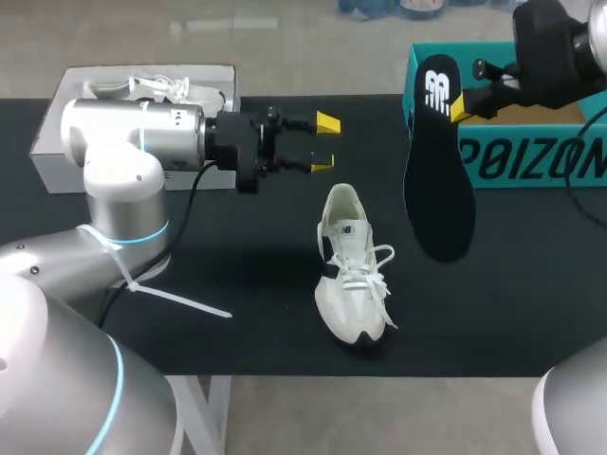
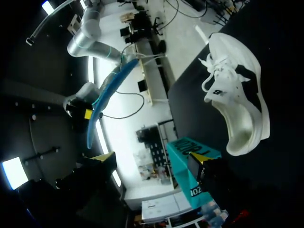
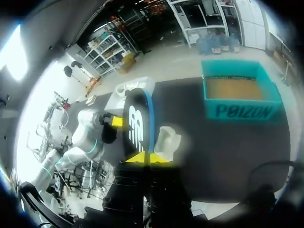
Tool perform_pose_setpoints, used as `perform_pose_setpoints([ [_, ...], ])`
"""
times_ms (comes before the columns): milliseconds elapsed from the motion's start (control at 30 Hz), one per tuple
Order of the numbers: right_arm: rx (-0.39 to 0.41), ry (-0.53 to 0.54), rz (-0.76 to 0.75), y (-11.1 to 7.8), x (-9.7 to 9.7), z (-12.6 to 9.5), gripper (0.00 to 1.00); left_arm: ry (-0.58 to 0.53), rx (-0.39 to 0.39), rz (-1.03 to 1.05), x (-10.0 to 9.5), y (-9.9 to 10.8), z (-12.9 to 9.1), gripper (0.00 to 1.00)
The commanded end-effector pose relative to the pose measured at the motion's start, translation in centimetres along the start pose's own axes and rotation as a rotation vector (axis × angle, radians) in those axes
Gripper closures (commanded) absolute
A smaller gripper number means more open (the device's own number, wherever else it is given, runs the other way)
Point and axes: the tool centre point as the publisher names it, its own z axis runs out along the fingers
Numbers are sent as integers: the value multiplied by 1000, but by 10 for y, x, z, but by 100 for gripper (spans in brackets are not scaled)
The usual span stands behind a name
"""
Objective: Take the shoe out of the shoebox, open the shoe tongue, remove and reinsert the insole, then place the shoe into the shoebox
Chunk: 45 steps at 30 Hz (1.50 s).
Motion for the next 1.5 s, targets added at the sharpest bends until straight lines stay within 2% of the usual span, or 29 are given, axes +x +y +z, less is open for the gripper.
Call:
perform_pose_setpoints([
  [33, 28, 146, 33, 11, -10, 43, 100, -1, -3, 2, 1, 0, 2, 0],
  [267, 85, 144, 43, 24, -12, 82, 100, -1, -3, 2, 1, 0, 2, 0],
  [667, 139, 161, 93, 54, -19, 120, 100, -14, 7, 35, -7, -7, 8, 0],
  [867, 154, 165, 101, 60, -18, 129, 100, -7, 13, 42, -7, -12, 11, 0],
  [1000, 159, 180, 105, 62, -9, 130, 100, 3, 14, 50, -6, -14, 14, 0],
  [1500, 187, 192, 110, 55, 14, 137, 100, -6, 25, 81, -6, -18, 25, 0],
])
